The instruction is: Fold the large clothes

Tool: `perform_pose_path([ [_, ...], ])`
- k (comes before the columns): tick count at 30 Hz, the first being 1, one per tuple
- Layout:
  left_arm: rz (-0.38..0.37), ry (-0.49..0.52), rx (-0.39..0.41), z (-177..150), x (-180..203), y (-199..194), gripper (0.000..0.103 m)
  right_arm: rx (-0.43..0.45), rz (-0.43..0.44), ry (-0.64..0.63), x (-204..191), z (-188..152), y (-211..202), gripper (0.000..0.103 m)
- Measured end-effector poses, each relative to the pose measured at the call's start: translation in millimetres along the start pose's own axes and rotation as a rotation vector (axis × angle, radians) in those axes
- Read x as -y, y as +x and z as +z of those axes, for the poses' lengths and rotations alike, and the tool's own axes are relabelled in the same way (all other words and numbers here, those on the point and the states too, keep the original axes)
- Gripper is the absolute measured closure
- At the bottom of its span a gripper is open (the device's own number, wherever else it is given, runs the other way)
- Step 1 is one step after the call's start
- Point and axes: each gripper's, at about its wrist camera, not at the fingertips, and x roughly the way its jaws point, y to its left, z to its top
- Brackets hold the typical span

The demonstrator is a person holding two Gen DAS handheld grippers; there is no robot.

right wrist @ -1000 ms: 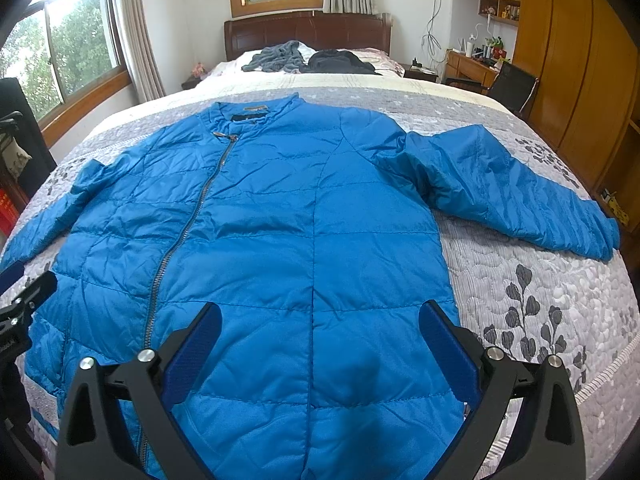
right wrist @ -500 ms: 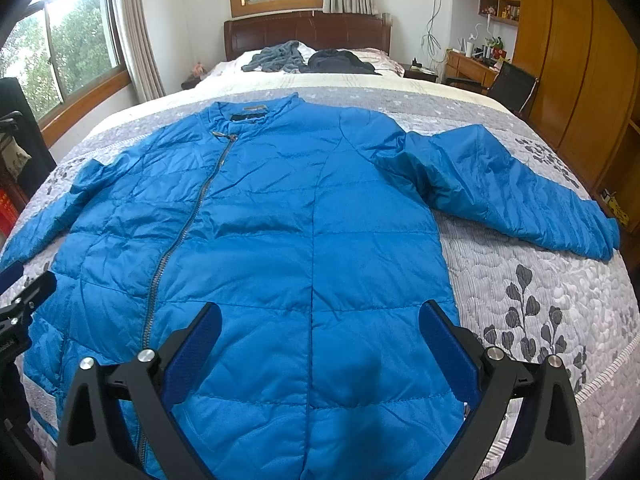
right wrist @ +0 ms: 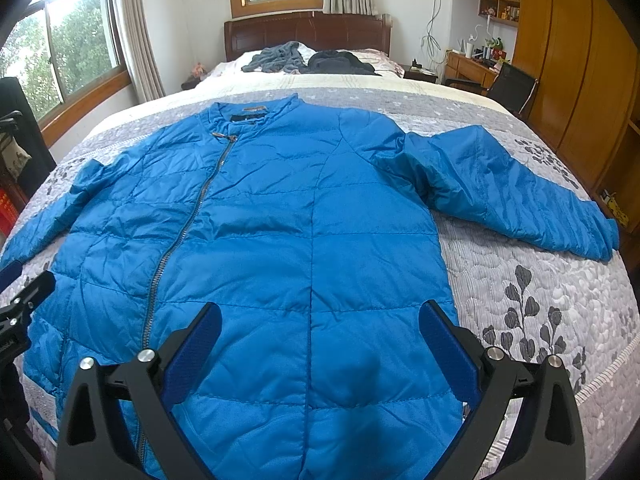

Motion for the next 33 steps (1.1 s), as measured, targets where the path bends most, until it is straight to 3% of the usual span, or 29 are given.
perform_pose_path([
  [20, -0.007, 0.024, -0.002, -0.1, 6.9, 4.0, 0.003, 0.017, -0.005, -0.001, 5.6, 1.7, -1.9, 0.004],
  [24, -0.129, 0.027, 0.001, 1.9, 13.1, 10.2, 0.003, 0.040, 0.014, 0.019, 19.1, 3.3, 0.0, 0.004],
  [26, -0.187, 0.019, -0.011, 7.8, 20.0, 16.3, 0.003, 0.019, 0.045, 0.068, 39.6, 8.7, 4.3, 0.004],
  [28, -0.195, 0.039, -0.042, 17.3, 31.4, 26.0, 0.003, -0.009, 0.068, 0.148, 76.0, 17.5, 10.6, 0.004],
  [30, -0.194, 0.067, -0.052, 31.1, 45.9, 35.1, 0.003, -0.039, 0.041, 0.223, 115.4, 25.6, 17.9, 0.004],
  [33, -0.201, 0.084, -0.049, 56.7, 69.7, 47.6, 0.003, -0.084, -0.038, 0.382, 204.7, 38.9, 32.7, 0.004],
])
